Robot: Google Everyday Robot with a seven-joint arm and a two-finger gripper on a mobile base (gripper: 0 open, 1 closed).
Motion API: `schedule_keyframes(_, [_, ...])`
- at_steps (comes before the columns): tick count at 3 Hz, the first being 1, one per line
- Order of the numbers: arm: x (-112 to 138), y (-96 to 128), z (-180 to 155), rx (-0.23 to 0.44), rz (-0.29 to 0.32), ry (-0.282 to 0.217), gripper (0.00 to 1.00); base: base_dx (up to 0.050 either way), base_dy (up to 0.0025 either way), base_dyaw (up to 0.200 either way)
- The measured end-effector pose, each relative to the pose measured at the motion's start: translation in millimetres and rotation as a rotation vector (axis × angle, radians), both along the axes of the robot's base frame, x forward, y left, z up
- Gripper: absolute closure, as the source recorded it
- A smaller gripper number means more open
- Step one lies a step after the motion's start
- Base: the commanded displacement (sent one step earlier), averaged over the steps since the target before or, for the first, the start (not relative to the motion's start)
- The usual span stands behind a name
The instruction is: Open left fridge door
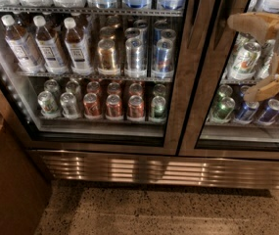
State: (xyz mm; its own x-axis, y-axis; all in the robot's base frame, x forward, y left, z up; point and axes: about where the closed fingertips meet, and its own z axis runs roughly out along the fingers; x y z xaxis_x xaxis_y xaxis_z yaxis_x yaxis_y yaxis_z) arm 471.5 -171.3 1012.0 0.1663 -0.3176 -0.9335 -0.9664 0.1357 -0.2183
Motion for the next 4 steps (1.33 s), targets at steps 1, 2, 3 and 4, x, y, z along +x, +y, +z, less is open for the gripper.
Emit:
schedule_keyframes(1, [2,-3,1,0.032,-0.036,-0.004,0.00,0.000,0.00000,0.000])
schedule_keyframes(2, [2,-2,1,0.032,-0.036,-0.004,0.00,0.000,0.00000,0.000])
schedule_keyframes(3, [5,21,18,0.016,0.008,-0.045,0.00,0.000,0.00000,0.000])
schedule_keyframes(4, [5,21,17,0.016,0.008,-0.045,0.00,0.000,0.00000,0.000])
